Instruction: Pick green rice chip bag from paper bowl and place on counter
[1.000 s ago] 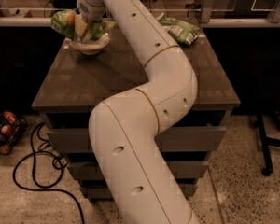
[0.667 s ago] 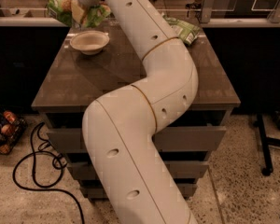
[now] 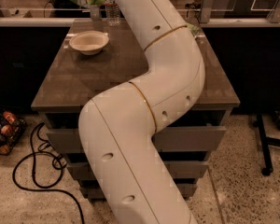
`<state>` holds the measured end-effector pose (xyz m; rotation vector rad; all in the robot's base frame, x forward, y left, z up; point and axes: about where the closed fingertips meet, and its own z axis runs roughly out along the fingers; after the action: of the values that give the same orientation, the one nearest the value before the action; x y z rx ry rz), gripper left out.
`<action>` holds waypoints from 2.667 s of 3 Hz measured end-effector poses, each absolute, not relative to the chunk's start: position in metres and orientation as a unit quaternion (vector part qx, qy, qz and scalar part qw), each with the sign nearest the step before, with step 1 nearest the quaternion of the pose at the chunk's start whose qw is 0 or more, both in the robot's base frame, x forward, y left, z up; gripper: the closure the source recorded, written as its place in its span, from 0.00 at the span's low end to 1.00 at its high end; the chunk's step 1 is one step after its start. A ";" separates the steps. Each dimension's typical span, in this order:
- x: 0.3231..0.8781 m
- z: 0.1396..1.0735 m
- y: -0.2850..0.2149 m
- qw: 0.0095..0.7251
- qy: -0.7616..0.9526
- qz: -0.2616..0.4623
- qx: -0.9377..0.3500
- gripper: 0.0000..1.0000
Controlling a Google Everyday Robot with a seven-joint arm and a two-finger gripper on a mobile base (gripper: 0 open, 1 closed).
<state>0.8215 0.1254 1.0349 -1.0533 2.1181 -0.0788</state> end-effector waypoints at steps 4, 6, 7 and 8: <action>0.804 1.057 0.089 0.420 0.837 -0.058 -0.344 1.00; 0.797 1.059 0.076 0.379 0.853 -0.159 -0.320 1.00; 0.803 1.059 0.079 0.388 0.849 -0.158 -0.322 1.00; 0.807 1.061 0.073 0.424 0.838 -0.090 -0.331 1.00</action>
Offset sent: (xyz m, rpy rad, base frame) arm -0.1283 -0.0924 -0.0108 0.0133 -0.0266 -0.2455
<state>0.8067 0.0731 1.0612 -0.8279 2.0972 -0.2241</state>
